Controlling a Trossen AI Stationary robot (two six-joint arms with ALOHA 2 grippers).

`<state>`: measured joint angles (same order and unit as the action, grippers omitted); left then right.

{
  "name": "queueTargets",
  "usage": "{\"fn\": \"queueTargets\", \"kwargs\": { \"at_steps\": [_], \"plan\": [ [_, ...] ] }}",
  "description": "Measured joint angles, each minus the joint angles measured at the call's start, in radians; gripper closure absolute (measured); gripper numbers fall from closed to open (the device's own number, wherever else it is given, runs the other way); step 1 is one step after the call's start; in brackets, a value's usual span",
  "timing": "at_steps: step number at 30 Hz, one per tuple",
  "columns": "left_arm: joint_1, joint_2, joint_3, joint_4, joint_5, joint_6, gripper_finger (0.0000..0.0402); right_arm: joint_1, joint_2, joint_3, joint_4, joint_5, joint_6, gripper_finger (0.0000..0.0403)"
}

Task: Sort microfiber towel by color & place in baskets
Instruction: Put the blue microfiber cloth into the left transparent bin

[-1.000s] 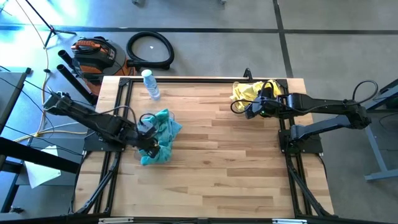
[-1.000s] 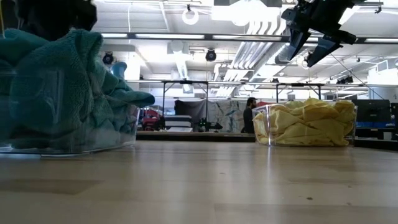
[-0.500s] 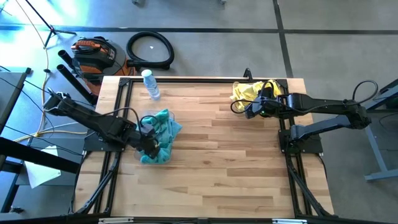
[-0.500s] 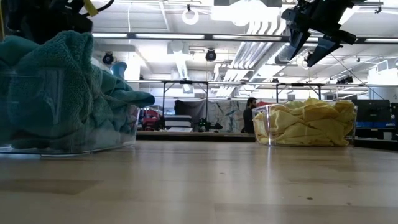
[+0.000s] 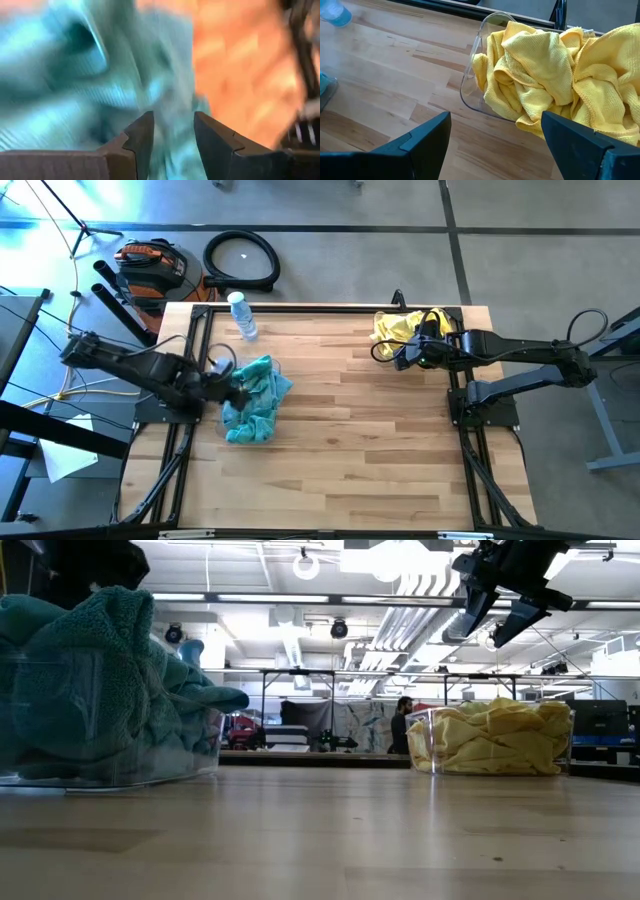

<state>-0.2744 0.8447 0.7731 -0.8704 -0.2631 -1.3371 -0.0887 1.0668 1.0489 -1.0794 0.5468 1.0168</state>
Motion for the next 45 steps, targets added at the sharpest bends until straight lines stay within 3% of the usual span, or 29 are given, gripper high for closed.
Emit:
{"fn": "queueTargets", "kwargs": {
  "at_steps": [3,7,10,16,23,28,34,45],
  "plan": [
    [0.04,-0.019,0.001,0.0,-0.152,0.016,0.0275,0.0,0.0,0.0,0.0,0.002,0.001,0.0095],
    [0.139,0.007,0.001,-0.001,-0.192,0.081,0.0275,0.0,0.0,0.0,0.0,0.026,0.033,0.0095],
    [0.222,0.063,0.001,-0.001,-0.166,0.136,0.0275,0.0,0.0,0.0,0.0,0.04,0.051,0.0095],
    [0.347,0.236,0.001,0.0,-0.02,0.256,0.0275,0.0,0.001,0.0,0.0,0.046,0.062,0.0095],
    [0.384,0.43,0.001,0.055,0.019,0.325,0.0275,0.0,0.002,0.0,0.0,0.045,0.084,0.0095],
    [0.387,0.497,0.001,0.115,0.045,0.354,0.0275,0.0,0.002,0.0,0.0,0.045,0.09,0.0095],
    [0.392,0.423,0.001,0.104,0.042,0.347,0.0275,0.0,0.002,0.0,0.0,0.045,0.102,0.0095],
    [0.358,0.092,0.002,0.107,0.042,0.235,0.0275,0.0,0.002,0.0,0.0,0.045,0.084,0.0095]
  ]
}}
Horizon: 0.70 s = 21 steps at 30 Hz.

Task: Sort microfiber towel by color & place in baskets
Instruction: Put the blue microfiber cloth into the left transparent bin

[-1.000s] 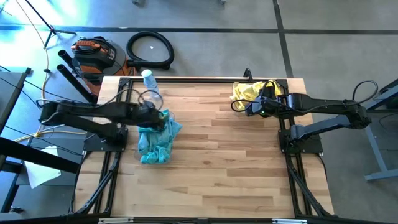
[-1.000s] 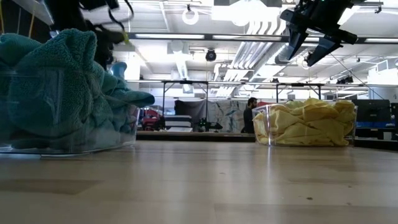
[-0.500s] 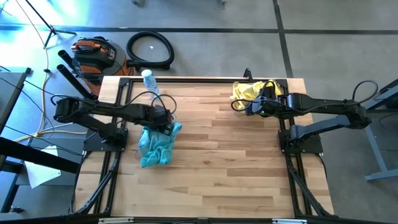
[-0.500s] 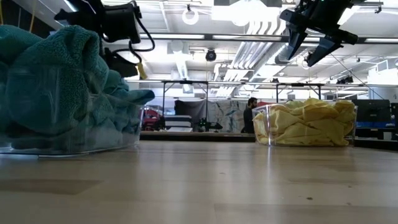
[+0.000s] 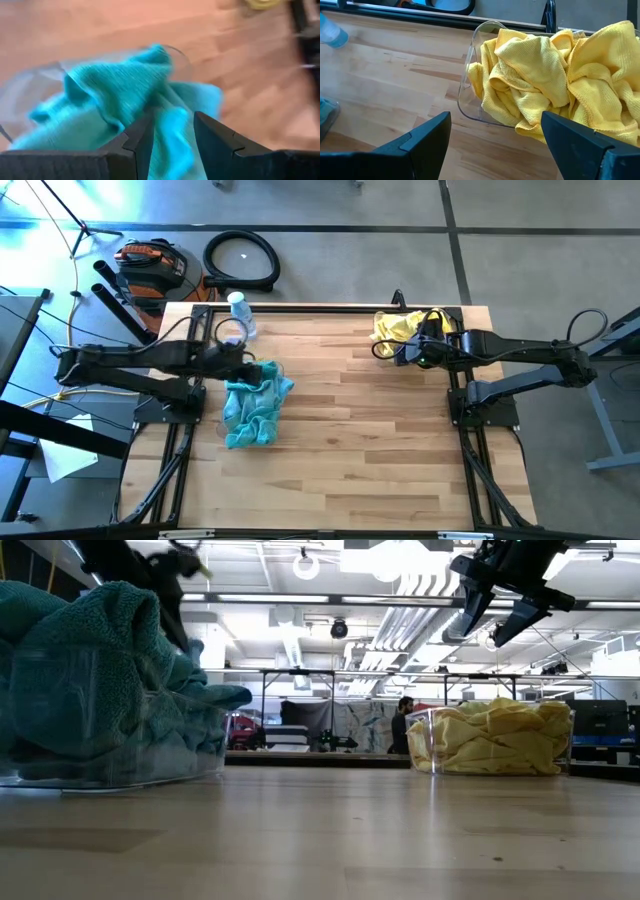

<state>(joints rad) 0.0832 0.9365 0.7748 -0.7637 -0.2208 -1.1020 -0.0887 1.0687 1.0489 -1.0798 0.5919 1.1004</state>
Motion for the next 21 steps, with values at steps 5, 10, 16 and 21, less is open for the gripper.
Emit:
{"fn": "queueTargets", "kwargs": {
  "at_steps": [5,10,16,21],
  "plan": [
    [-0.153,-0.046,0.067,-0.006,-0.053,-0.092,0.0275,0.0,0.0,0.0,0.0,0.0,-0.008,0.0095],
    [-0.332,0.042,0.176,-0.063,-0.15,-0.198,0.0275,0.0,0.0,0.0,0.0,0.0,-0.03,0.0095],
    [-0.5,0.232,0.324,-0.167,-0.149,-0.359,0.0275,0.0,0.0,0.0,-0.001,-0.001,-0.054,0.0095],
    [-0.554,0.386,0.404,-0.32,-0.029,-0.493,0.0275,0.0,0.0,0.0,-0.001,-0.001,-0.054,0.0095]
  ]
}}
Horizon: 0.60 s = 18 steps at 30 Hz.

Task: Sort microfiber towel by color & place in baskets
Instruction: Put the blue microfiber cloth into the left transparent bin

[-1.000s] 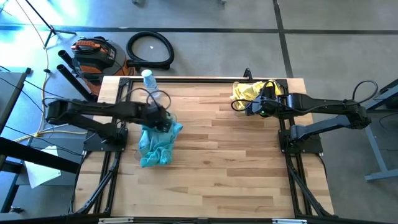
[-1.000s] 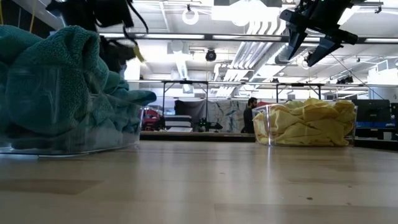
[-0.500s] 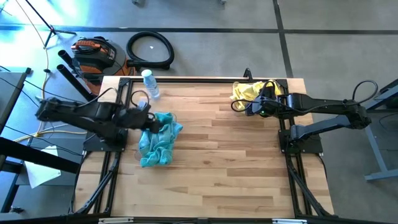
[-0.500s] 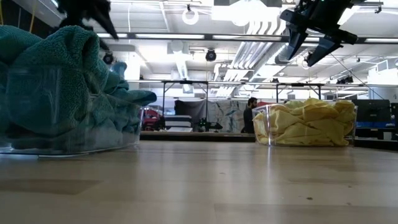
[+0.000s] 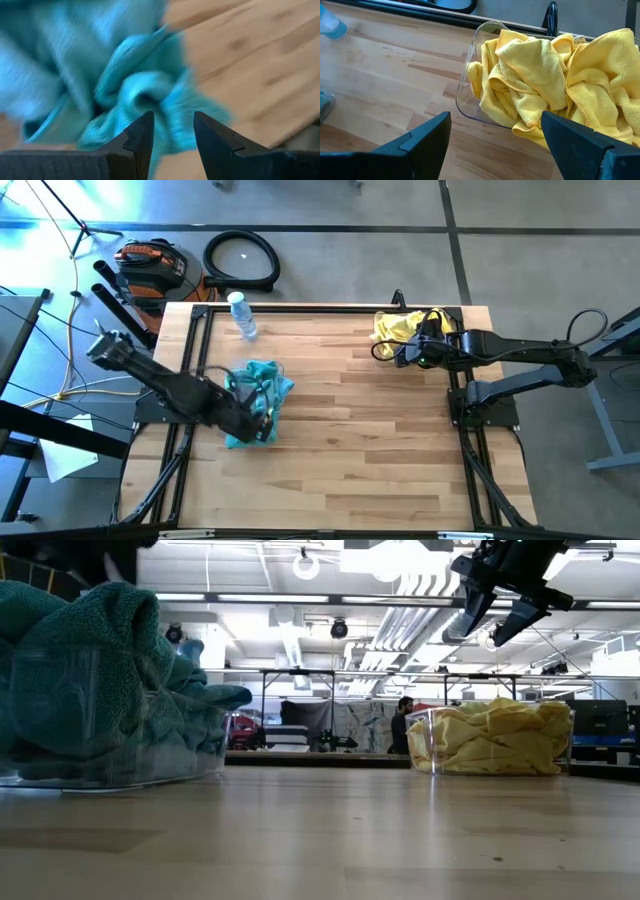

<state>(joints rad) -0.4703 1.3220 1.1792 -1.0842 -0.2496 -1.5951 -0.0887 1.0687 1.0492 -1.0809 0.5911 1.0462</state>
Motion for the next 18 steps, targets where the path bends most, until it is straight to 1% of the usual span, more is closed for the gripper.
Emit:
{"fn": "queueTargets", "kwargs": {
  "at_steps": [5,9,12,18],
  "plan": [
    [-0.002,0.106,-0.029,-0.01,0.08,-0.027,0.0275,0.0,0.0,0.0,0.0,0.0,0.0,0.0095],
    [0.01,0.167,-0.062,-0.014,0.088,-0.046,0.0275,0.0,0.0,0.0,0.0,-0.002,0.0,0.0095],
    [0.032,0.188,-0.104,0.006,0.092,-0.048,0.0275,0.0,0.0,0.0,-0.001,-0.005,0.0,0.0095],
    [0.053,0.187,-0.183,0.119,0.111,-0.035,0.0275,0.0,0.0,0.0,-0.003,-0.005,0.0,0.0095]
  ]
}}
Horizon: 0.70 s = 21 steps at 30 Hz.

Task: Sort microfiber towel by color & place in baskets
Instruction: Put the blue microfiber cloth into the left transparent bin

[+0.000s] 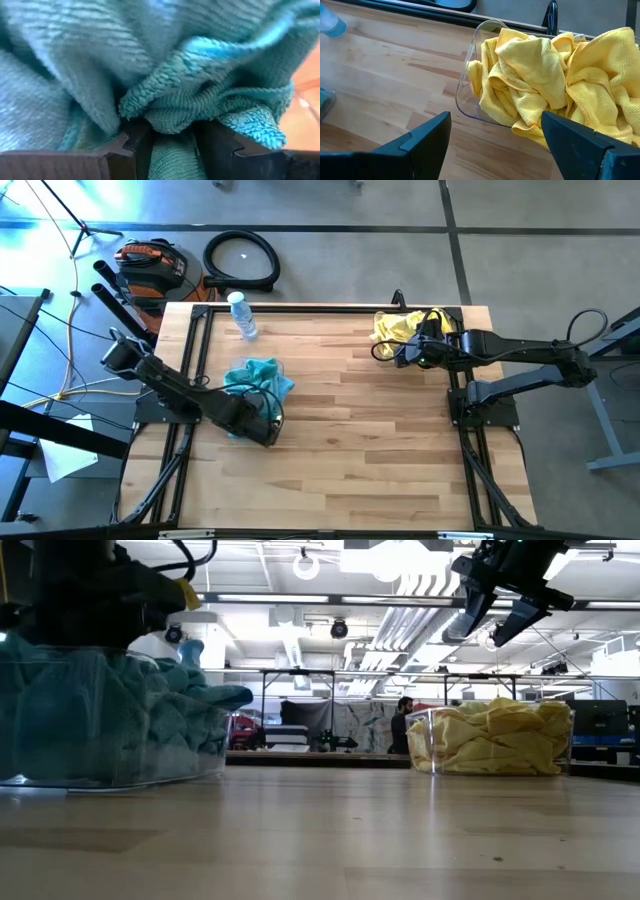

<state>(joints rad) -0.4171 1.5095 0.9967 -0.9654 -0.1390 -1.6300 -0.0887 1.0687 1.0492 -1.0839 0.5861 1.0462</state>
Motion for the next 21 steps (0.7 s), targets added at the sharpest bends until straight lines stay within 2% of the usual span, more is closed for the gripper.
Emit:
{"fn": "queueTargets", "kwargs": {
  "at_steps": [12,21],
  "plan": [
    [0.011,-0.009,0.014,-0.026,-0.002,-0.062,0.0275,0.0,0.0,0.0,-0.026,0.007,0.0,0.0095],
    [0.01,-0.12,0.093,-0.14,-0.079,-0.07,0.0275,0.0,0.0,0.0,-0.034,0.008,0.0,0.0095]
  ]
}}
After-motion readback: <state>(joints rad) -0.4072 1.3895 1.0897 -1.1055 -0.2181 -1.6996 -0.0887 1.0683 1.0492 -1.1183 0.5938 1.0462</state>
